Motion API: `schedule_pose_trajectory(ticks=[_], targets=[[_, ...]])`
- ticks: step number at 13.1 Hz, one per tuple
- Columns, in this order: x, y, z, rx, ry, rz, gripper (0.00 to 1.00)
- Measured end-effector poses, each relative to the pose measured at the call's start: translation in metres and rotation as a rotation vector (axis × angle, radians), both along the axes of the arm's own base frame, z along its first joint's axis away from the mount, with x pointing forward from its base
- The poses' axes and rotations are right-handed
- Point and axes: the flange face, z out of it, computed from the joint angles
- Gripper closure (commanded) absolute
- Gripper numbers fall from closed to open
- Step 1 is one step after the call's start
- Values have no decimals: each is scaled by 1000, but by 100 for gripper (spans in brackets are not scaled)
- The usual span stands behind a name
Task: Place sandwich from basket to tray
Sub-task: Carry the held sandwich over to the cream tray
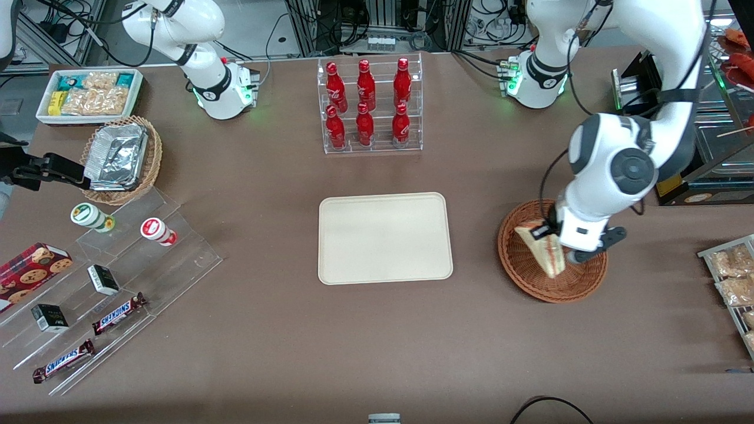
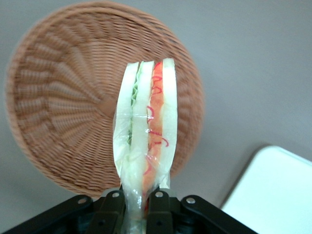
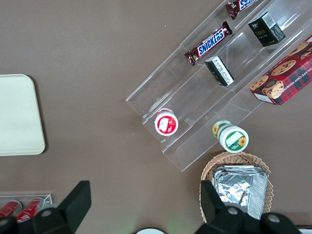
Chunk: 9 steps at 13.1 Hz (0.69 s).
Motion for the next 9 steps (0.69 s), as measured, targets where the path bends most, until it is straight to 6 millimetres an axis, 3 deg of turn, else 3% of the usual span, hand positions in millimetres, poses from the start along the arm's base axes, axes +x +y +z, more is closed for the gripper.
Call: schedule_pose_trajectory(ticks=[5, 9], targets=[[9, -120, -4, 2, 58, -184, 100], [8, -202, -34, -8, 94, -223, 100]])
